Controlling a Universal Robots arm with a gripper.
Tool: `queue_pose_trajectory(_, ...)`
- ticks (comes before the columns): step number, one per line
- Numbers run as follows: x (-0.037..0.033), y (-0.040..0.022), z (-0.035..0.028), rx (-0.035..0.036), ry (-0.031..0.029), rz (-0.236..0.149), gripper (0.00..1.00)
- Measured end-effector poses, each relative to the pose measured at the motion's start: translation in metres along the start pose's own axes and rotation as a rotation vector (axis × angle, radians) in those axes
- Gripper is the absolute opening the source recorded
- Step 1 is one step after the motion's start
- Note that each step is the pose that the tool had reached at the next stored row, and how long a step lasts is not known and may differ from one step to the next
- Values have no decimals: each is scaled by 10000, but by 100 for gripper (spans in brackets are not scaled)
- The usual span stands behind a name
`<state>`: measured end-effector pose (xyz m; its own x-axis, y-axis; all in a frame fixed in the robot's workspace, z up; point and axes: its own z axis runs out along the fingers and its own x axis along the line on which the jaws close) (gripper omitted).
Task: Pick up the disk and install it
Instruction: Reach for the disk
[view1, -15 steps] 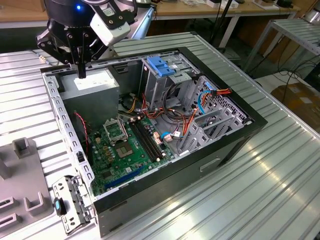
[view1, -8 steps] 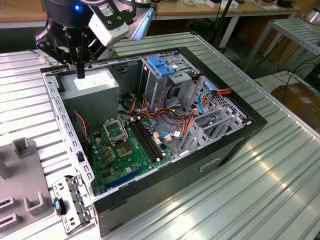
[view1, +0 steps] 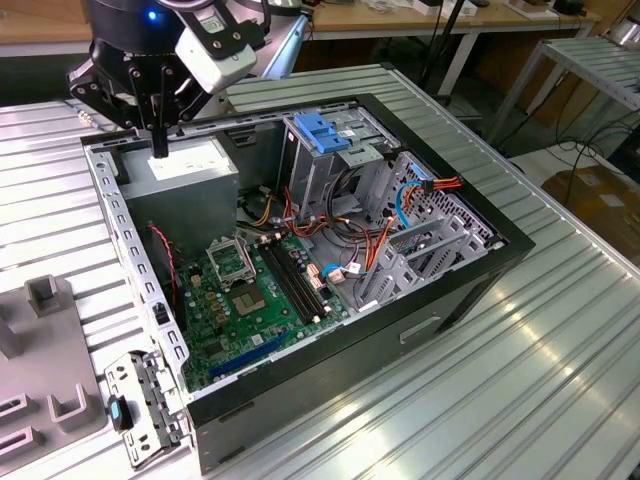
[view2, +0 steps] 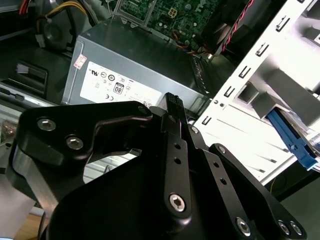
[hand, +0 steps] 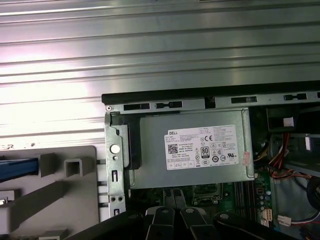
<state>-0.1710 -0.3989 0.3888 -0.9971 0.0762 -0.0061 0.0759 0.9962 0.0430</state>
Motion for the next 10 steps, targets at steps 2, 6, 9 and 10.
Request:
queue_pose_trajectory(2,6,0,0,0,1,0,11)
queue_pose_trajectory(6,16,-1,1,0,2,0,11)
queue_pose_trajectory(9,25,-2,1,0,2,0,11)
queue_pose_trajectory(10,30,-3,1,0,2,1,11)
